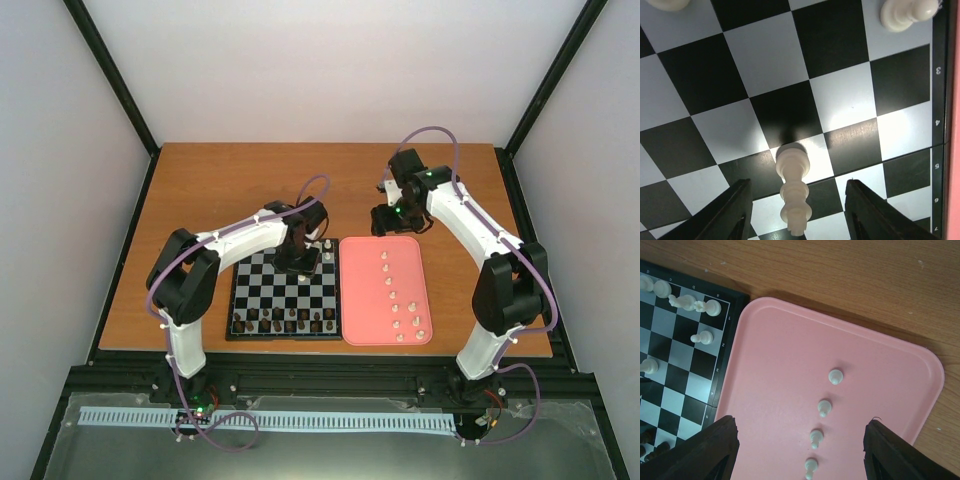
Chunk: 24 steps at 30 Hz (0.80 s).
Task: Set up the chess pieces on the board
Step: Pick up the chess piece from the chessboard.
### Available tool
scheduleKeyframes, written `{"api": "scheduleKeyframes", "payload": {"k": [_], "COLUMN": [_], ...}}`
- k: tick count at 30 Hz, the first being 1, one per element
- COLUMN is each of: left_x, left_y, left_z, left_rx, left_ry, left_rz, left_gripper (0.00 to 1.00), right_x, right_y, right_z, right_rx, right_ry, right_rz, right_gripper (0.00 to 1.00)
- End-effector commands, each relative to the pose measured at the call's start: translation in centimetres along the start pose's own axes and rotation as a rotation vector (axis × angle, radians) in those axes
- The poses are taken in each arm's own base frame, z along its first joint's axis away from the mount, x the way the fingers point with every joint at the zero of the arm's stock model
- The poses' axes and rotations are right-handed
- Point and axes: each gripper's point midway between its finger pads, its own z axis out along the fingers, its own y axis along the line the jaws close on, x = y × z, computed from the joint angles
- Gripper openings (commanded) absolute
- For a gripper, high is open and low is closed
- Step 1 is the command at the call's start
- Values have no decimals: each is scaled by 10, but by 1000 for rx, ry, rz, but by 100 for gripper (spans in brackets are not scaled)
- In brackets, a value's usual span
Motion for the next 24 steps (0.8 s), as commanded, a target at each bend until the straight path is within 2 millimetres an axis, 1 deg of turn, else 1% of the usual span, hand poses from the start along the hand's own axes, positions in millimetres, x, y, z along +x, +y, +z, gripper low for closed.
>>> {"api": "scheduleKeyframes", "payload": {"k": [1, 3, 4, 11, 15, 18, 20, 22, 24], "left_x": [-14, -14, -14, -15, -15, -18, -21, -24, -27], "left_y": [-2, -2, -3, -2, 0, 2, 5, 13, 25], "left_z": [-9, -10, -11, -11, -13, -27, -40, -52, -62], "left_rx": [-7, -5, -4, -9, -23, -38, -49, -64, -85], "left_ry": [-57, -61, -62, -59, -57, -72, -83, -91, -97], "left_rz": [-16, -20, -23, -18, -14, -1, 5, 6, -3], "left_gripper": [48, 36, 27, 14, 3, 1, 1, 1, 2], "right_x": [-1, -1, -1, 0, -2, -4, -5, -5, -6], "right_y": [0, 1, 0, -1, -1, -1, -1, -1, -1], "right_z": [-2, 0, 0, 4, 5, 4, 4, 4, 4], "right_rx": [-16, -19, -19, -17, -16, -14, -14, -17, -18], "right_ry": [-15, -13, -11, 0, 3, 0, 0, -1, -1], "right_rz": [-3, -3, -2, -2, -2, -1, -1, -1, 1], "right_gripper": [69, 68, 68, 69, 69, 69, 69, 69, 68]}}
